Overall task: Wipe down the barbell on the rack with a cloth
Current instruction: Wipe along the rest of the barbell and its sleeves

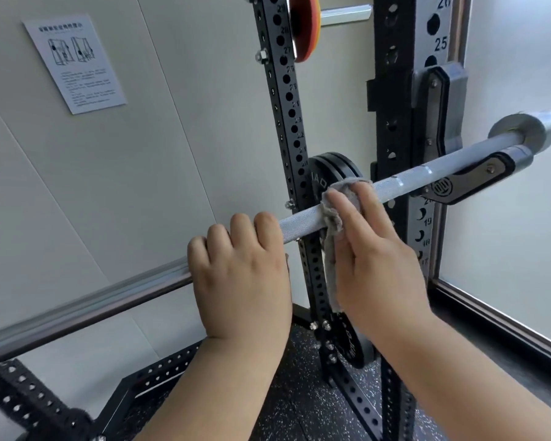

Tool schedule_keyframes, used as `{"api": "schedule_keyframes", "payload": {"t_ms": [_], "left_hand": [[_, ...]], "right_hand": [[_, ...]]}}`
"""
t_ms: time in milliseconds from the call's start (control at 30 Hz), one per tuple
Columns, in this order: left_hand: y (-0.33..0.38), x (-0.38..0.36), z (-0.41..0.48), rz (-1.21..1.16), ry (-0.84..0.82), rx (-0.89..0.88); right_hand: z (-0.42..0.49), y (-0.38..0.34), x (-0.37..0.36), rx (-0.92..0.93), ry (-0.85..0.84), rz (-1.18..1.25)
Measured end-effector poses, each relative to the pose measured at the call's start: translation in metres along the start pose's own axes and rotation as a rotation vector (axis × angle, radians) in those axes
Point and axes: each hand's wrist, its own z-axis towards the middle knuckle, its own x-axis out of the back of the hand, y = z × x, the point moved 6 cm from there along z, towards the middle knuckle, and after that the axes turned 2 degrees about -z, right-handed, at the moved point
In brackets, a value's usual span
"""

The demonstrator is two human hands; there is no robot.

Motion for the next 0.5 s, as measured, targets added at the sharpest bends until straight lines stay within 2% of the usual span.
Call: {"api": "schedule_keyframes", "payload": {"t_ms": [133,167,233,300,333,500], "left_hand": [[-0.001,-0.001,0.015,-0.024,-0.188,-0.021],[-0.002,0.000,0.021,-0.008,-0.242,-0.026],[-0.003,0.000,0.029,0.020,-0.345,-0.016],[-0.002,-0.003,0.034,0.001,-0.283,-0.006],[-0.002,-0.001,0.036,-0.003,-0.251,-0.001],[-0.006,0.002,0.035,-0.018,-0.204,0.032]], "right_hand": [[-0.006,-0.014,-0.004,0.204,-0.034,-0.074],[-0.002,-0.007,0.000,0.208,-0.020,-0.104],[0.008,0.013,0.010,0.088,0.030,-0.090],[0.012,0.021,0.015,-0.021,0.059,-0.044],[0.010,0.015,0.012,-0.009,0.051,-0.024],[-0.009,-0.020,-0.005,0.280,-0.017,-0.041]]}}
